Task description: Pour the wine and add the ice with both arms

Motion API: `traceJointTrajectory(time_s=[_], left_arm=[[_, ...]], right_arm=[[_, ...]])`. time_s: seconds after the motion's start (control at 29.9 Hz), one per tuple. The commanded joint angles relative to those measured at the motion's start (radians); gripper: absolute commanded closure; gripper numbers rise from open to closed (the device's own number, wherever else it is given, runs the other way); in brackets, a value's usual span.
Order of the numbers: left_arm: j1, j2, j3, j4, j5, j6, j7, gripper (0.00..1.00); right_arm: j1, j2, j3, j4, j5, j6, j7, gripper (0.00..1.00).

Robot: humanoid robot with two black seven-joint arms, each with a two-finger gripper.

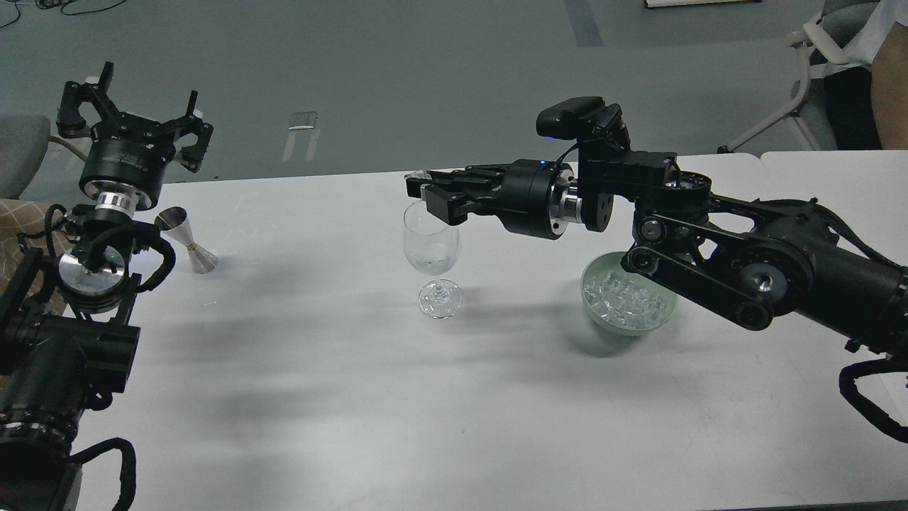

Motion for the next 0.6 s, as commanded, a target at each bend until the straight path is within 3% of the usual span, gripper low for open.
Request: traceJointTrajectory(time_s=[0.0, 0.2, 0.57], left_arm=[[0.000, 0.002, 0.000, 0.000, 0.000, -0.001, 0.000, 0.02], [0.001, -0.001, 0.000, 0.000, 0.000, -0.001, 0.000, 0.02], [0.001, 0.003, 0.000, -0.001, 0.000, -0.002, 0.000, 0.02]], right_arm=[[-0.002, -0.006, -0.002, -0.002, -0.003, 0.000, -0.001, 0.87], [0.001, -0.010, -0.020, 0.003, -0.003, 0.002, 0.002, 0.79], [0.005, -0.010, -0.028, -0.003, -0.006, 0.002, 0.004, 0.77]])
